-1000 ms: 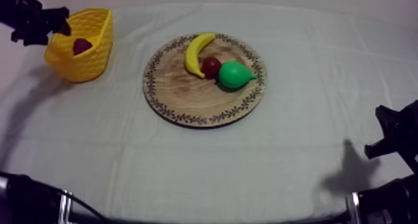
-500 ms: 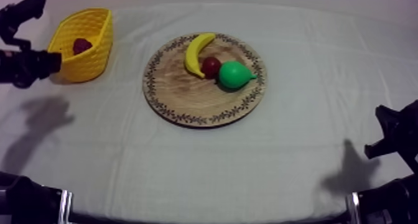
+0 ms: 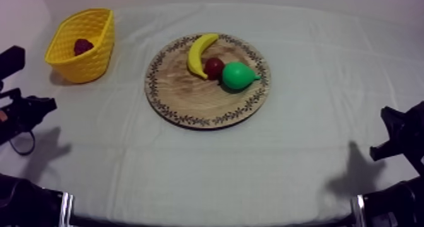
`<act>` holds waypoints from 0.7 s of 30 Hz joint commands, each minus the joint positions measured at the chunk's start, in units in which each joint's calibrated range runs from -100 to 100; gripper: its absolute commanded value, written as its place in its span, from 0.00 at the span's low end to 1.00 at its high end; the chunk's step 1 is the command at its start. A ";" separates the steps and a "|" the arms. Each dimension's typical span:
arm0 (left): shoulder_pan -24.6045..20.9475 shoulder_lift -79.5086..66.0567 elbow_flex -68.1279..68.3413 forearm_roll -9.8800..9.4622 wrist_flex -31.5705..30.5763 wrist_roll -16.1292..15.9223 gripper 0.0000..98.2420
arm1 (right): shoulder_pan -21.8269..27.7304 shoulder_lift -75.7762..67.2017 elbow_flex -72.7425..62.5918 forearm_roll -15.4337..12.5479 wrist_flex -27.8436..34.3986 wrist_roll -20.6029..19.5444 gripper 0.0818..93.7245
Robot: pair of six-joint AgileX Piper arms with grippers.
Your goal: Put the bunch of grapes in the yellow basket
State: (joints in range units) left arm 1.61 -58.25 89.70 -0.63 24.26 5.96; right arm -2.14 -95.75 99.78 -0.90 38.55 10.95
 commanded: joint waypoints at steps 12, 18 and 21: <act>-0.42 -16.82 9.33 -5.07 4.22 3.80 0.00 | -0.01 0.00 0.00 -0.01 -0.01 -0.03 0.00; -0.79 -21.93 9.30 -4.36 5.34 4.18 0.00 | -0.01 0.00 0.00 -0.01 -0.01 -0.03 0.00; -0.51 -25.42 9.41 -3.99 5.44 5.44 0.00 | -0.01 0.00 0.00 -0.01 -0.01 -0.03 0.00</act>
State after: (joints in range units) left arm 1.05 -81.77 99.10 -4.68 29.70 9.81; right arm -2.14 -95.75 99.78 -0.90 38.55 10.92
